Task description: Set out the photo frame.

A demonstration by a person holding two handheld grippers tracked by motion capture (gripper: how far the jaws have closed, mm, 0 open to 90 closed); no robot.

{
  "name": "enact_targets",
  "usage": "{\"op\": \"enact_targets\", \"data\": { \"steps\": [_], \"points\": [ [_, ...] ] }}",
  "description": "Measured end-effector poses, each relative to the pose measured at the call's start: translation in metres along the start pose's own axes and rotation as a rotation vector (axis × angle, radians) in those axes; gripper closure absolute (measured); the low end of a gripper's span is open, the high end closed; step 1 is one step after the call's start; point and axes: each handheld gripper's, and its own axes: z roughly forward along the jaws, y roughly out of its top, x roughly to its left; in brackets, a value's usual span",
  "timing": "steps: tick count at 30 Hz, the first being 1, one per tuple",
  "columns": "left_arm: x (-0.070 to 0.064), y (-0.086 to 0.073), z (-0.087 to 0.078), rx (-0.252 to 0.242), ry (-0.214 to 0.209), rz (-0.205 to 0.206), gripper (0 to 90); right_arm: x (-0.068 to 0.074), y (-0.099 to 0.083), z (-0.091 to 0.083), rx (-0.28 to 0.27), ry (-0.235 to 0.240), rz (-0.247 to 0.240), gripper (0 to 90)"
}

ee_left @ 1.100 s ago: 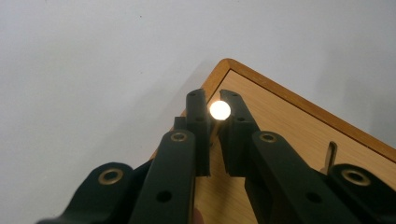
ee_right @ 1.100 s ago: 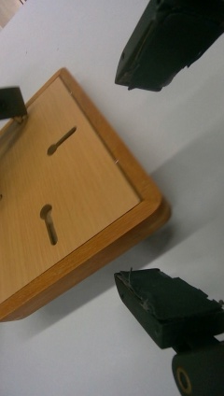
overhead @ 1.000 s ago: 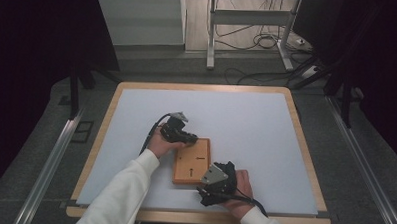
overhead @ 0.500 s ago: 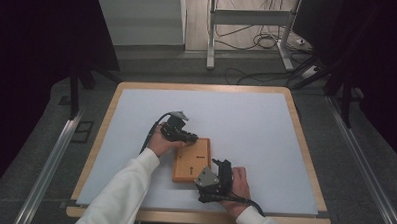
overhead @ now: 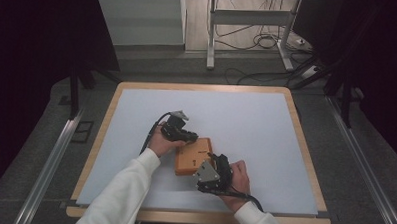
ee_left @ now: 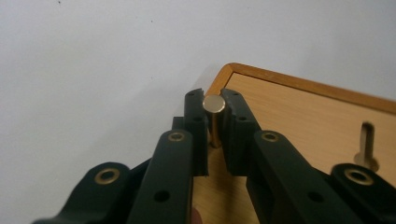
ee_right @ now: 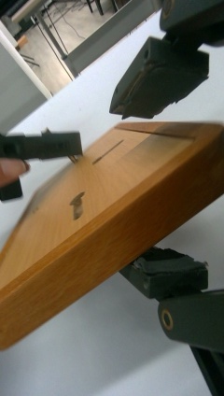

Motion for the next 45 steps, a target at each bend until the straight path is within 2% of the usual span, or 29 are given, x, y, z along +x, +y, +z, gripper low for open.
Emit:
{"op": "enact_targets", "data": {
  "steps": [4, 8, 15, 18, 21, 22, 26, 29, 31, 35, 39, 45],
  "points": [
    [0.001, 0.0, 0.0, -0.006, 0.001, -0.011, 79.5, -0.008, 0.004, -0.003, -0.023, -0.006, 0.009, 34.5],
    [0.001, 0.0, 0.0, -0.006, 0.011, -0.008, 78.5, -0.012, 0.007, -0.004, -0.029, 0.022, 0.01, 40.7],
    [0.001, 0.0, 0.0, -0.009, 0.019, -0.008, 77.1, -0.013, 0.009, -0.003, -0.028, 0.016, -0.002, 43.7],
    [0.0, -0.001, -0.004, -0.022, 0.036, -0.006, 70.8, -0.014, 0.009, -0.003, -0.031, 0.014, -0.005, 44.8],
    [0.002, -0.005, -0.015, -0.057, 0.061, -0.03, 60.6, -0.013, 0.01, -0.002, -0.031, 0.014, -0.014, 45.3],
    [0.002, -0.006, -0.019, -0.061, 0.076, -0.024, 58.4, -0.013, 0.01, -0.002, -0.031, 0.015, -0.015, 45.3],
    [-0.002, -0.019, -0.037, -0.056, 0.188, 0.016, 48.2, -0.013, 0.009, -0.003, -0.03, 0.016, -0.018, 45.5],
    [-0.006, -0.035, -0.052, -0.06, 0.238, 0.033, 43.9, -0.013, 0.008, -0.003, -0.026, 0.018, -0.023, 45.5],
    [-0.008, -0.045, -0.058, -0.063, 0.249, 0.039, 42.6, -0.013, 0.008, -0.003, -0.023, 0.021, -0.025, 45.5],
    [-0.011, -0.064, -0.07, -0.085, 0.25, 0.023, 41.4, -0.014, 0.009, -0.004, -0.014, 0.028, -0.027, 45.6],
    [-0.012, -0.07, -0.082, -0.092, 0.265, 0.02, 40.3, -0.018, 0.012, -0.003, -0.008, 0.039, -0.027, 46.1],
    [-0.016, -0.077, -0.096, -0.115, 0.257, 0.016, 40.2, -0.023, 0.015, -0.005, 0.0, 0.045, -0.029, 48.0]
  ]
}}
